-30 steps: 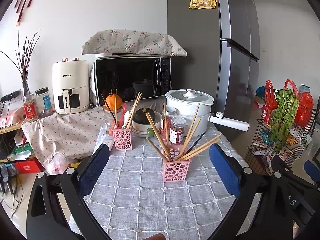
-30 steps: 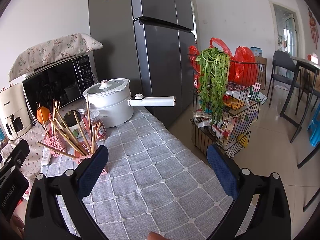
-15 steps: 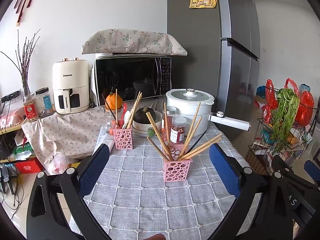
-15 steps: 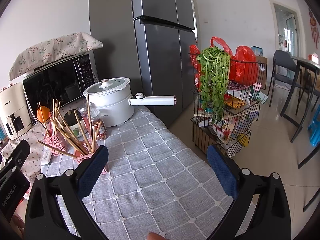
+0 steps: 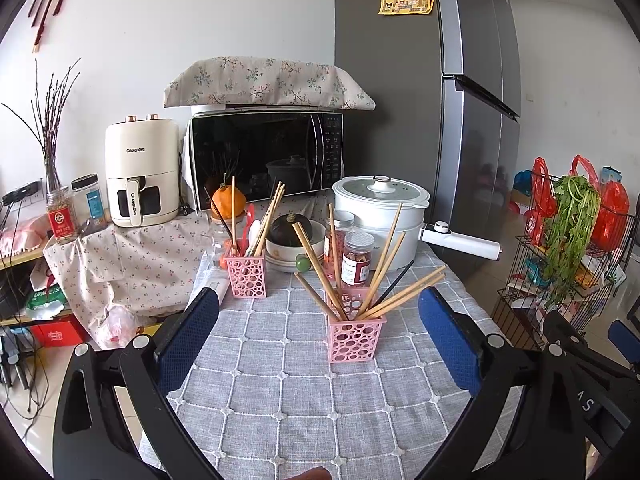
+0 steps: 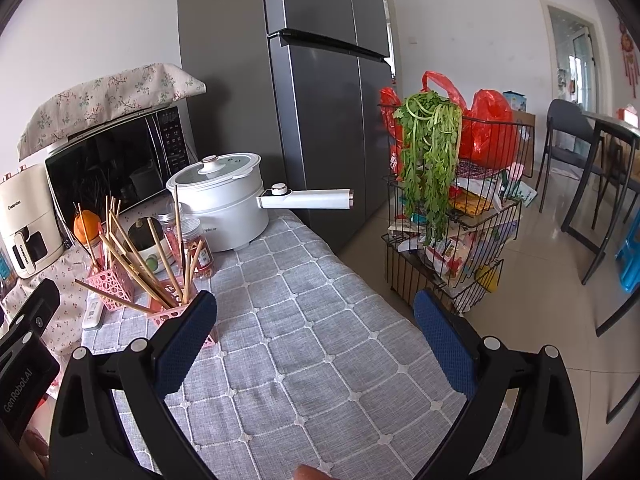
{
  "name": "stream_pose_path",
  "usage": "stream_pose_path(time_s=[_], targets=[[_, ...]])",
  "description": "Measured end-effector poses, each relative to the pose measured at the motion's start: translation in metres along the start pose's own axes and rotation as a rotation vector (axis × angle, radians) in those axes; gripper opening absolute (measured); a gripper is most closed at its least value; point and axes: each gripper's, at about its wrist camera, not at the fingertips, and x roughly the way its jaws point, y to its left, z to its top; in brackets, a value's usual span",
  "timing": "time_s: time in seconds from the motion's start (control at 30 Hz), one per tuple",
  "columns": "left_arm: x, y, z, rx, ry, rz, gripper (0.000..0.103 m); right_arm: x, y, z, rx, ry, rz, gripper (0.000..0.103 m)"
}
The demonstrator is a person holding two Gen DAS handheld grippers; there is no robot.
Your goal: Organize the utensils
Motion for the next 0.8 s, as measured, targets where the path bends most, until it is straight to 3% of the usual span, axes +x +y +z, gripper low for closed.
stream_pose_path(time_s=[0.37,0.5,0.8], targets=[[-0.0007,0.0044,-0.0054,0.011,-0.001,0.036,0.096,0.0008,0.0001,-0.0011,-0.002,0.002,0.001,0.096],[0.0034,0.003,-0.0057,0.012,0.033,-0.013,0.096,0.0014,0.0009,-0.0026,-0.002,0.006,0.006,0.096],[0.0032,-0.0012,-0.0056,0.024,0.024,-0.008,0.096,0.0025,0.0007,-0.0023,0.001,0.015,0.01,0.096]])
